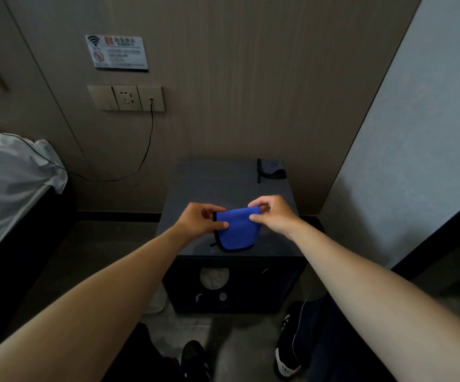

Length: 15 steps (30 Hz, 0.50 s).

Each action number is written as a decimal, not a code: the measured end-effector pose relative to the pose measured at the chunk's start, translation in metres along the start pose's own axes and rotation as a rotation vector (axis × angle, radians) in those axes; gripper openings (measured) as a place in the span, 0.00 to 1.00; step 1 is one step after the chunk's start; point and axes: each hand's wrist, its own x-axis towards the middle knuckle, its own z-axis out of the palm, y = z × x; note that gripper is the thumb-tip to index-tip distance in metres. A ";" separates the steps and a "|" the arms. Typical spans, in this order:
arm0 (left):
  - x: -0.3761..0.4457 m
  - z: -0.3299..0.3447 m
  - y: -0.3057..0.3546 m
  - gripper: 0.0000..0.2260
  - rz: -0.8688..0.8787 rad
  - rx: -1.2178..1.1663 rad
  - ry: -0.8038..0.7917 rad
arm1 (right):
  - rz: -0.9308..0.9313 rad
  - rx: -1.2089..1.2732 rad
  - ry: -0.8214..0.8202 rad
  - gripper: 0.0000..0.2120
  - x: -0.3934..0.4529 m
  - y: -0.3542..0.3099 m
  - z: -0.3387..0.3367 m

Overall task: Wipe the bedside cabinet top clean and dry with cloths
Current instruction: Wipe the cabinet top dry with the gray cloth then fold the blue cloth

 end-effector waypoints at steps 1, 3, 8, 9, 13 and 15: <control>0.002 -0.002 -0.003 0.20 0.033 0.115 0.008 | -0.026 -0.050 0.009 0.10 0.000 0.000 0.000; 0.005 -0.005 -0.005 0.18 0.078 0.267 0.015 | -0.047 -0.125 0.021 0.06 0.000 0.000 -0.001; 0.016 -0.001 -0.002 0.07 0.062 0.375 0.025 | 0.032 -0.033 0.018 0.03 0.007 0.003 0.004; 0.018 0.001 -0.002 0.07 0.043 0.365 0.032 | 0.064 -0.001 0.029 0.03 0.011 0.005 0.005; 0.030 0.012 -0.001 0.17 0.003 0.178 0.022 | 0.173 0.153 0.083 0.08 0.025 0.012 0.007; 0.039 0.021 0.000 0.18 0.030 0.139 0.062 | 0.204 0.296 0.057 0.10 0.032 0.020 0.009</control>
